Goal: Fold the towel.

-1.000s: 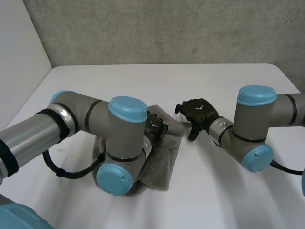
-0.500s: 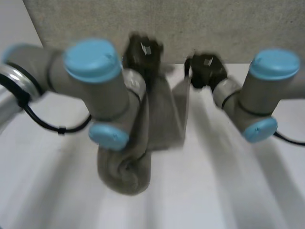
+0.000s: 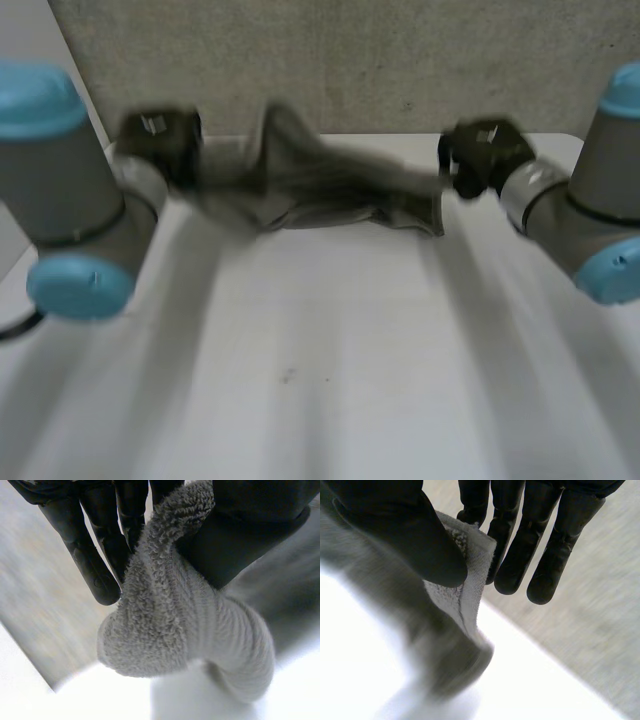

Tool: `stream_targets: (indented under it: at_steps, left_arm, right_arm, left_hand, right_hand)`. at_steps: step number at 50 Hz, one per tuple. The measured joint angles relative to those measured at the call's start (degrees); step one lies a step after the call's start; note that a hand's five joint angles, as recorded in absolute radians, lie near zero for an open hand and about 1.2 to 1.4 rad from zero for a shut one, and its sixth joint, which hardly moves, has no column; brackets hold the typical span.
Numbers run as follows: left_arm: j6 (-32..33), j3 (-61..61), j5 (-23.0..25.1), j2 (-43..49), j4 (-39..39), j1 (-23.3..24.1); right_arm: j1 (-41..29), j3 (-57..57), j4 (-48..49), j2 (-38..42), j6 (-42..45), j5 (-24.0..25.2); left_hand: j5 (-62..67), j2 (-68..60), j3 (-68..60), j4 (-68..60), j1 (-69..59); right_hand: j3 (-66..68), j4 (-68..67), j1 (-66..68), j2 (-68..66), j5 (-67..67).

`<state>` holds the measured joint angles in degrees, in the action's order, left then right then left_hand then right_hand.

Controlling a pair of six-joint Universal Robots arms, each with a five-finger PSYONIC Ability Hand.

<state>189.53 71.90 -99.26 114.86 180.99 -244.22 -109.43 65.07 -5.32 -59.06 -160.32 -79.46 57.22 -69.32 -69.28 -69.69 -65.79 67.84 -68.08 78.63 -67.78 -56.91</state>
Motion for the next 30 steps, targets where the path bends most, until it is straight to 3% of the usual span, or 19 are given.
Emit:
stream_targets:
  at_steps: [7,8,12,13,25,30]
  left_arm:
    - [0.25,16.44,3.16,-1.68,3.17,0.14]
    - [0.43,20.55,3.49,-1.89,4.61,-0.17]
    - [0.73,25.16,3.59,-1.97,6.39,-1.16]
    - [0.85,26.51,3.58,-2.0,6.9,-1.83]
    - [1.11,29.27,4.13,-6.8,7.1,-3.36]
    - [1.18,30.46,5.21,-10.74,7.31,-1.88]
  right_arm:
    - [0.41,6.48,-5.7,0.56,7.11,0.48]
    - [0.97,8.79,-6.28,0.39,9.04,0.39]
    - [2.15,12.14,-6.28,-0.2,11.05,0.37]
    - [2.59,13.44,-6.06,-0.54,11.48,0.39]
    - [3.43,20.54,0.14,-2.18,10.4,0.96]
    - [3.37,21.86,2.55,-2.73,9.48,1.03]
  left_hand:
    - [0.0,1.36,1.17,1.8,0.0]
    - [-2.43,6.18,6.13,6.07,1.16]
    - [-11.74,14.79,13.91,14.34,11.38]
    - [-24.07,27.13,26.99,26.64,23.7]
    - [-52.48,54.77,54.76,55.2,51.19]
    - [-54.6,57.05,56.83,57.37,53.13]
  right_hand:
    - [0.0,-0.23,0.0,0.0,0.0]
    - [0.0,-0.23,0.0,0.0,0.0]
    - [0.0,-0.24,0.0,0.0,0.0]
    - [0.0,-0.24,0.0,0.0,0.0]
    - [0.0,-0.24,0.0,0.0,-0.01]
    - [0.0,-0.24,0.0,0.0,-0.01]
